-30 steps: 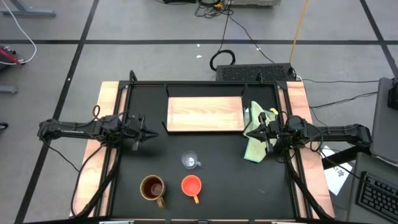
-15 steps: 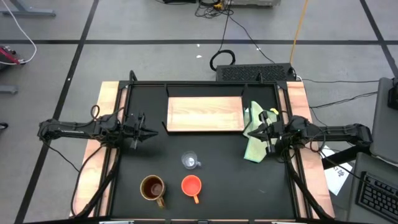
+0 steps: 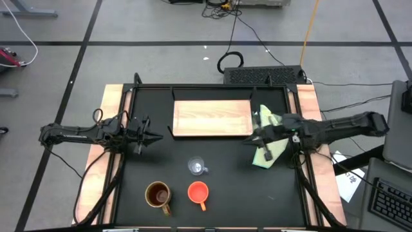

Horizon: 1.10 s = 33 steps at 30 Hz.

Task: Stack small to large cups/mugs on shelf
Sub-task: Put the transparent mug on the shelf

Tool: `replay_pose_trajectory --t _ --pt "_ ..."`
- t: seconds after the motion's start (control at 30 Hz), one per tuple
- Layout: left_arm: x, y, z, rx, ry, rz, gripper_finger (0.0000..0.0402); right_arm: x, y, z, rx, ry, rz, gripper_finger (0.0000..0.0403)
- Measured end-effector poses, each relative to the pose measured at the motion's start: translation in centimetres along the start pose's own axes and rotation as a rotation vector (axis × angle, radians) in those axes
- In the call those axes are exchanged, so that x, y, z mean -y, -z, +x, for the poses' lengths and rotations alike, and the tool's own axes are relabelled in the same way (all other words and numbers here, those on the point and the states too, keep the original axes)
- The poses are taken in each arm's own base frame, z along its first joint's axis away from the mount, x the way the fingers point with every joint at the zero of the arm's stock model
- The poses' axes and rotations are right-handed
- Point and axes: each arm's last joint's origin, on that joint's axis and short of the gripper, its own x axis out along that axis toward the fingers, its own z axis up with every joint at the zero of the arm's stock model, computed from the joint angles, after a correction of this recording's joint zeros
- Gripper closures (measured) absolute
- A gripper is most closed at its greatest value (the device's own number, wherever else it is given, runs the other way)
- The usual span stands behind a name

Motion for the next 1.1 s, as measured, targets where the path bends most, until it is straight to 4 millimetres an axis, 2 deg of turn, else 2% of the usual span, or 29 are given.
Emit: replay_pose_trajectory --t 0.1,0.3,0.53,0.73,1.1 --pt "0.0 0.0 0.0 0.000 0.000 0.000 0.0376 0.1 -1.8 2.4 -0.051 -0.033 -0.007 0.0403" --pt "0.0 0.0 0.0 -0.001 -0.001 -0.005 0.0376 -0.3 -3.8 6.5 -0.205 -0.103 -0.053 0.0403" --pt "0.0 0.0 0.0 -0.001 0.002 -0.032 0.0376 0.1 -4.1 10.6 -0.391 -0.136 -0.053 0.0386" --pt "0.0 0.1 0.0 -0.006 0.001 -0.033 0.0376 0.8 -3.7 13.6 -0.518 -0.151 -0.055 0.0325" --pt "-0.1 0.4 0.0 -0.040 -0.005 -0.037 0.0376 2.2 -3.3 16.7 -0.579 -0.166 -0.124 0.0194"
